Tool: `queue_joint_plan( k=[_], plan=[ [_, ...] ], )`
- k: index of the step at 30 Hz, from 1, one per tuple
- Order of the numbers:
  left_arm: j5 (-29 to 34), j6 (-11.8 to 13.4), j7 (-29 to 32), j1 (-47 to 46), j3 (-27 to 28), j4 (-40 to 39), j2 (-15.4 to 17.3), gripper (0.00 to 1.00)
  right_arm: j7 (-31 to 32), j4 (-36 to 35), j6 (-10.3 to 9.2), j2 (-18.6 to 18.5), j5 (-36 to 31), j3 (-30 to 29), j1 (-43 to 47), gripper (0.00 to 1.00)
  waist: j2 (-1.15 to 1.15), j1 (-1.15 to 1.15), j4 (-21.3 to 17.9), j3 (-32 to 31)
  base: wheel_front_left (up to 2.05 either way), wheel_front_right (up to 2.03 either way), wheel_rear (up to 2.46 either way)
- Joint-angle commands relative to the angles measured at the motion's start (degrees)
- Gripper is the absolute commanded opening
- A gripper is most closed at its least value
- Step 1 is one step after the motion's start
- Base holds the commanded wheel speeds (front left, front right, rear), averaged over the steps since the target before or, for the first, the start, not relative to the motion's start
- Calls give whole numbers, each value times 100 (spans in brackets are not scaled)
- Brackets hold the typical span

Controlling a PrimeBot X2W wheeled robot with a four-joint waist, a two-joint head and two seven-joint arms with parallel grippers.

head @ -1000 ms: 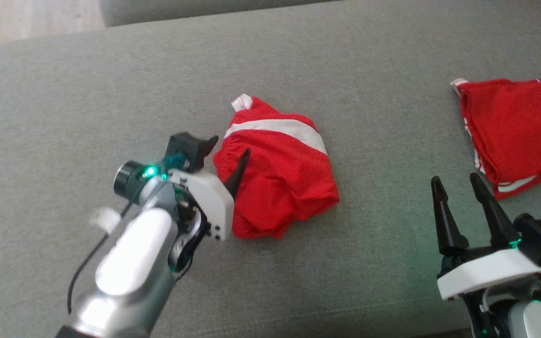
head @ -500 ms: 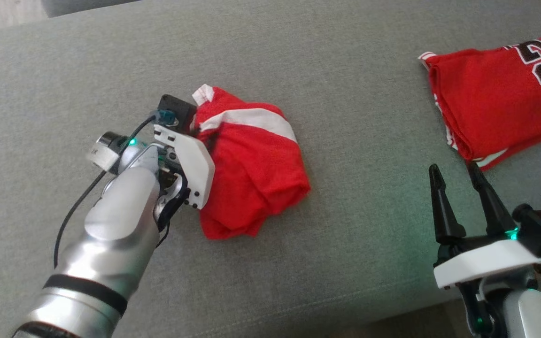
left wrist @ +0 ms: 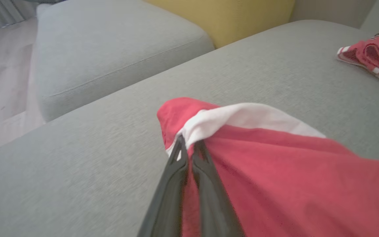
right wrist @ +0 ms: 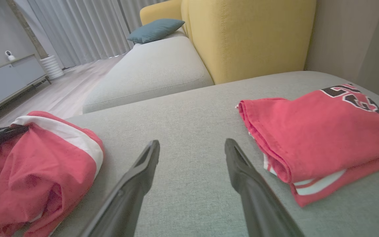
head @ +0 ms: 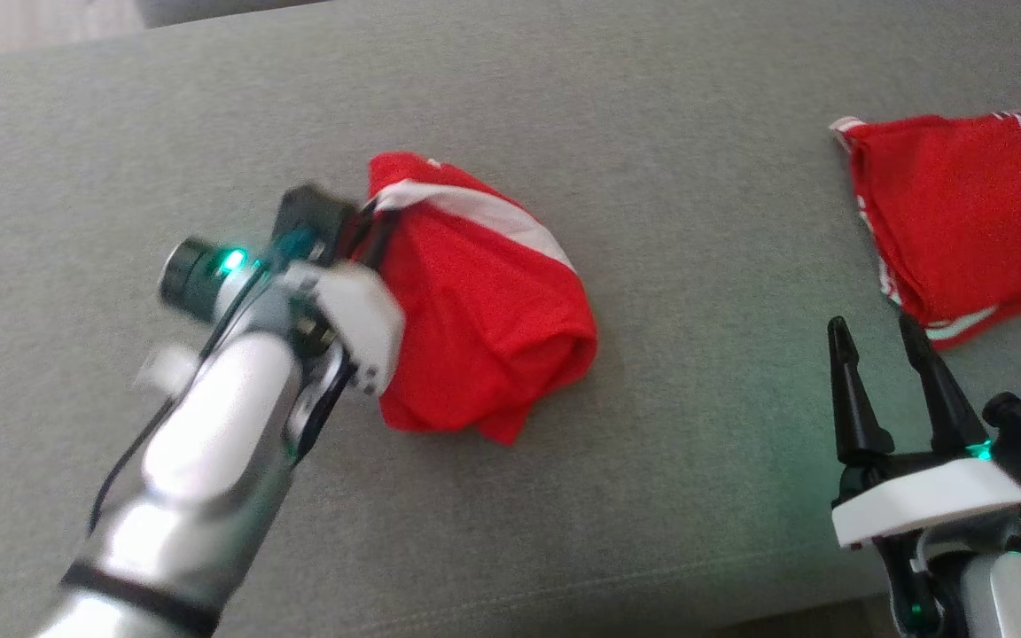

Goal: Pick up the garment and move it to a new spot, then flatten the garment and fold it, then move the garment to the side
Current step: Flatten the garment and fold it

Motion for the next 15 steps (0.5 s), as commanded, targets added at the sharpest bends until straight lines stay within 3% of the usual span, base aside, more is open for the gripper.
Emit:
queue_joint_plan(
  k=[1,10,15],
  plan=[
    [71,86,-10,44,221,-280,276,0,-30,-192,37,-30,34,120,-52,100,0,0,121,-59,0,0,0],
    [-275,951,667,1984,814,-2365,1330,0,59,-262,37,-30,7,92,-25,100,0,0,515,-48,0,0,0],
    [-478,1145,720,2510,963,-2712,1417,0,95,-281,37,-30,-21,96,-64,100,0,0,619,-27,0,0,0]
  ],
)
